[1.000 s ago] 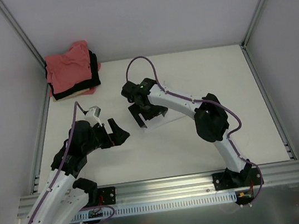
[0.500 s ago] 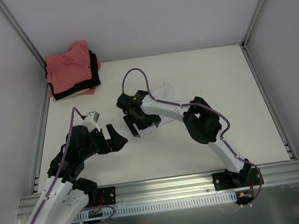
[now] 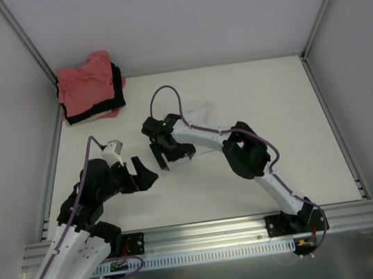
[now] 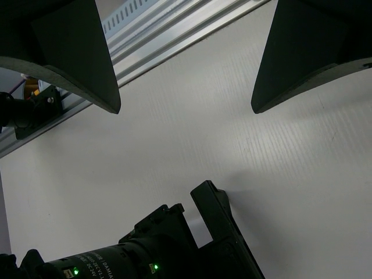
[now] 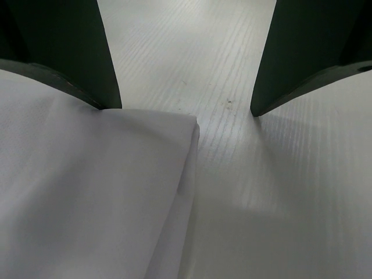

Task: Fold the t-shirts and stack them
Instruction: Smooth out wrinkles on the folded tshirt

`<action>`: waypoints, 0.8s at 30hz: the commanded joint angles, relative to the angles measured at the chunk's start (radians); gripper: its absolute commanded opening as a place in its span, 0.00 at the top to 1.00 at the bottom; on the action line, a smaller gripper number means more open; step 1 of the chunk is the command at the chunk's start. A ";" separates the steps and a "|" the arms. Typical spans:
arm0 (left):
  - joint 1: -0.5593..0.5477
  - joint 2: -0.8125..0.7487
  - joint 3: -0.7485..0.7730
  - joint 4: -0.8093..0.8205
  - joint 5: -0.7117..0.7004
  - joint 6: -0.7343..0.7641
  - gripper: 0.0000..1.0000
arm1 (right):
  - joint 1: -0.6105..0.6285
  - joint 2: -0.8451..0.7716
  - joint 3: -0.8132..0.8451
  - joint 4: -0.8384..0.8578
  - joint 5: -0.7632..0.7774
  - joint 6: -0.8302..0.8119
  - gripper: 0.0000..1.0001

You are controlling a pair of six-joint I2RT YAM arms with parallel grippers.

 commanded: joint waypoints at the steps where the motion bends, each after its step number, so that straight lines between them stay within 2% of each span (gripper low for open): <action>1: -0.004 0.004 -0.004 0.021 0.008 0.021 0.01 | 0.000 -0.070 0.002 -0.027 0.029 0.052 0.00; 12: -0.004 0.016 -0.016 0.037 0.008 0.021 0.01 | 0.000 -0.109 0.126 -0.119 0.034 0.065 0.01; 24: -0.005 0.021 -0.014 0.037 0.005 0.024 0.01 | -0.042 -0.017 0.215 -0.119 0.015 0.035 0.01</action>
